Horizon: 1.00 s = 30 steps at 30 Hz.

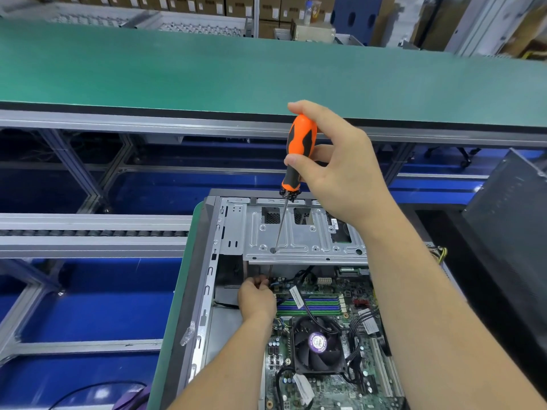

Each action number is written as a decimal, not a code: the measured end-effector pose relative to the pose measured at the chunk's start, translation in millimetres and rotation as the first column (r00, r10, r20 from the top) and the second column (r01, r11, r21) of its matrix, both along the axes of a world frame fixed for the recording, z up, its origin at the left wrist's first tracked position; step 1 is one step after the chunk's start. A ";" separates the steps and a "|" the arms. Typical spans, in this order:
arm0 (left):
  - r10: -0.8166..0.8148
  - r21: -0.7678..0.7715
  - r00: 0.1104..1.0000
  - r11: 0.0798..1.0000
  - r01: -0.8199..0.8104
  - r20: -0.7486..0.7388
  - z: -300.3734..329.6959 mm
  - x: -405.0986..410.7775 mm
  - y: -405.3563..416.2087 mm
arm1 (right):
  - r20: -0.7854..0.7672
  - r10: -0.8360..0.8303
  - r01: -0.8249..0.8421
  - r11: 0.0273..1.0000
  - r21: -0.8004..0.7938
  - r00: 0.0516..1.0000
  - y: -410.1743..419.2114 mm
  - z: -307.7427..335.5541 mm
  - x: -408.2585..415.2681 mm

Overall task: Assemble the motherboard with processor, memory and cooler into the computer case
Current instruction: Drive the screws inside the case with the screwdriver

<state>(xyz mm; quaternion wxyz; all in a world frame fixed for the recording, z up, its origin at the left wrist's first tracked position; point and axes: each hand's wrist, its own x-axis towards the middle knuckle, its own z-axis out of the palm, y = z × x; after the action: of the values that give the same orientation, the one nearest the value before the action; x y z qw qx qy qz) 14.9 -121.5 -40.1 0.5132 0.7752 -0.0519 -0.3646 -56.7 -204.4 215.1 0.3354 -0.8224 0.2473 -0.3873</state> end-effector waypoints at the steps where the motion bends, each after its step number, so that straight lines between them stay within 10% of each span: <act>1: 0.003 -0.002 1.000 1.000 -0.003 -0.003 -0.2 0.0 0.0 | 0.000 0.004 -0.004 1.000 -0.001 1.000 0.7 0.2 0.5; 30: 0.187 -0.123 0.946 0.966 -0.226 -0.264 2.4 3.3 4.4 | 0.046 -0.119 0.119 0.993 0.003 0.992 4.7 0.8 -0.6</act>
<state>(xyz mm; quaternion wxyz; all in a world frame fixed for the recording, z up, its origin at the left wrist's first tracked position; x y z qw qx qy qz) 18.2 -117.1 -37.7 0.6085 0.6829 0.0673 -0.3985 -57.3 -199.7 215.9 0.3174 -0.7972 0.2880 -0.4252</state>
